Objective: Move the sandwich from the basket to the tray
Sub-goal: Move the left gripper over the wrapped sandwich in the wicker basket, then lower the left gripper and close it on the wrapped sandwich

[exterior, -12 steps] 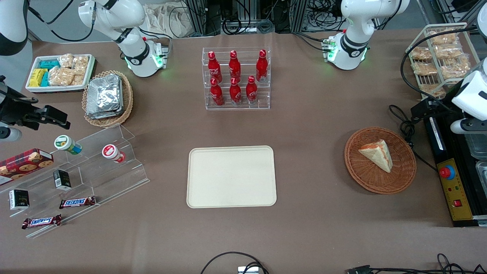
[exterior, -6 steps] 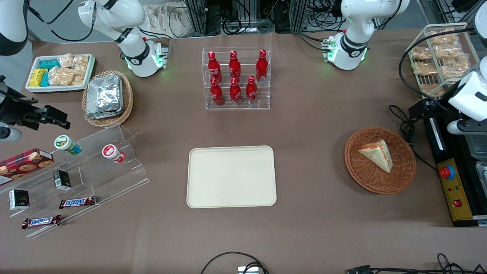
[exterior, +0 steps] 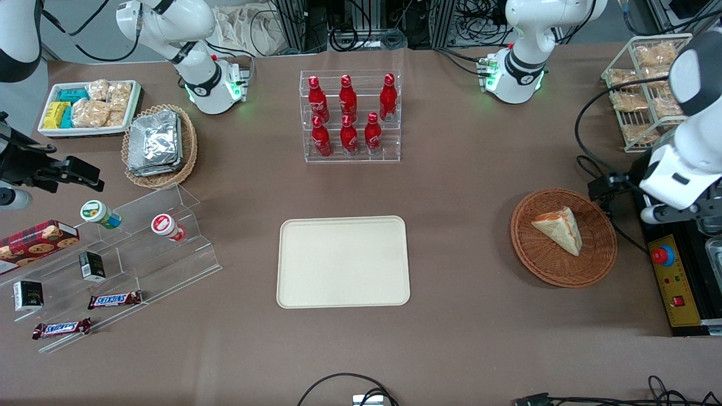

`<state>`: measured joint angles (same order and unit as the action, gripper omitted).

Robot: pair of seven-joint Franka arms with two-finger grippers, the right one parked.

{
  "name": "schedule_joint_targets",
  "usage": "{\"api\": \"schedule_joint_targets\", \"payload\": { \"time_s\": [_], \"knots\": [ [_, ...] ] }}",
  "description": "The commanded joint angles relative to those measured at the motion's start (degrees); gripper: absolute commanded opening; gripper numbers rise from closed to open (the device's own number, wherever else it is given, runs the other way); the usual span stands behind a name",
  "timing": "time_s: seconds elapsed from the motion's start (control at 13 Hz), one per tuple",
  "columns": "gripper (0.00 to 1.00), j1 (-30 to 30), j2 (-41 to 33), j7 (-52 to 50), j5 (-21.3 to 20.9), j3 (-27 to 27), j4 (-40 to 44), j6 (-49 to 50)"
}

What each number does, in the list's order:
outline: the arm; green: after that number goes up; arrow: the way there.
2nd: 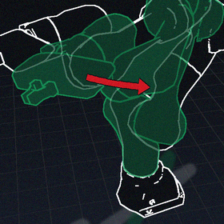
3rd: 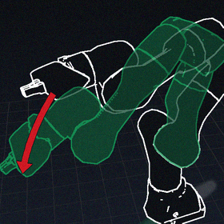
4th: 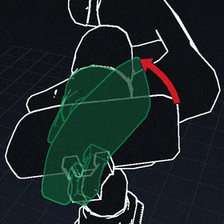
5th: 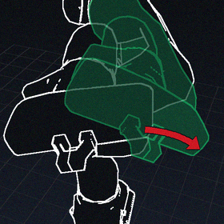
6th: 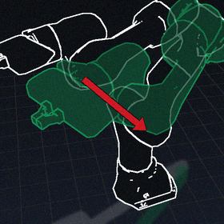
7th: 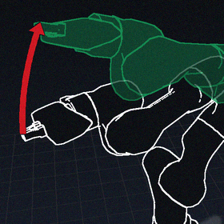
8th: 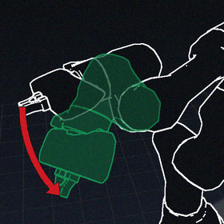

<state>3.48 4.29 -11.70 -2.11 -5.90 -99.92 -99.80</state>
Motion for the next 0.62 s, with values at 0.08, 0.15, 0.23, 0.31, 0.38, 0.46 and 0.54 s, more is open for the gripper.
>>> {"api": "schedule_joint_targets", "payload": {
  "time_s": [0.08,0.15,0.23,0.31,0.38,0.46,0.54],
  "knots": [
    [1.00,1.6,-4.9,-9.5,0.2,-0.1,-13.8,-11.3],
    [1.00,1.8,-5.4,-11.7,0.2,-0.1,-16.9,-14.5],
    [1.00,1.8,-5.8,-14.0,0.1,-0.1,-19.7,-17.3],
    [1.00,1.8,-5.8,-16.9,0.1,0.0,-21.9,-20.1],
    [1.00,1.8,-5.7,-18.8,0.1,0.0,-24.2,-23.0],
    [1.00,2.1,-5.6,-20.1,0.1,0.0,-25.9,-25.3],
    [1.00,2.7,-5.2,-21.5,0.1,0.0,-26.9,-26.9]
  ]
}}
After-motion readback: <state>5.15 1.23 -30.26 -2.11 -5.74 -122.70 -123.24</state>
